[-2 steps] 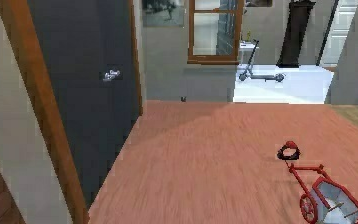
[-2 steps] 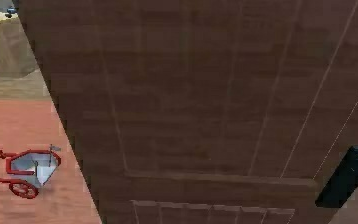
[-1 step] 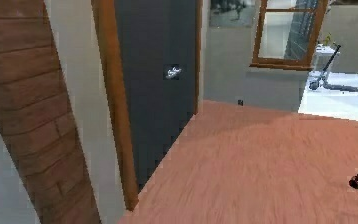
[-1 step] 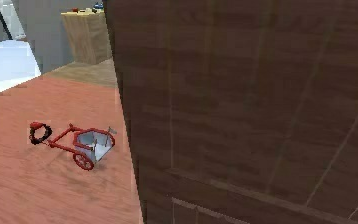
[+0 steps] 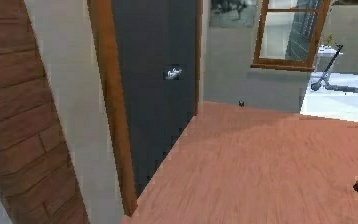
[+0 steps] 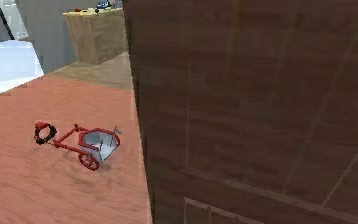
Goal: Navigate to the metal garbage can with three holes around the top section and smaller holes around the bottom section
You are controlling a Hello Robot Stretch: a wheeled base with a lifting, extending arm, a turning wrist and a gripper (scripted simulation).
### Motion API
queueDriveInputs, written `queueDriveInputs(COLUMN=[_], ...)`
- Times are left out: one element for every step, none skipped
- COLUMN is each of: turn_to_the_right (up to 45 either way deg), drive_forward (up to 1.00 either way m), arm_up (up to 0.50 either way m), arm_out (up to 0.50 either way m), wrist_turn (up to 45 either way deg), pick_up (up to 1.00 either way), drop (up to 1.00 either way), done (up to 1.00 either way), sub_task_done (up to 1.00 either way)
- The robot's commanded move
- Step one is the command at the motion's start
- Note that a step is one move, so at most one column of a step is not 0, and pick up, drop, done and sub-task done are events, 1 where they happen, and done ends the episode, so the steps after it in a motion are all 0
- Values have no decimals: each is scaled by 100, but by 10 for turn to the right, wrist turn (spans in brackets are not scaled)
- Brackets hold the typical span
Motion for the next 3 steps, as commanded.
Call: queueDriveInputs(turn_to_the_right=[300, 0, 0], drive_forward=[0, 100, 100], arm_up=[0, 0, 0], arm_out=[0, 0, 0], wrist_turn=[0, 0, 0], pick_up=[0, 0, 0], drop=[0, 0, 0], done=[0, 0, 0], sub_task_done=[0, 0, 0])
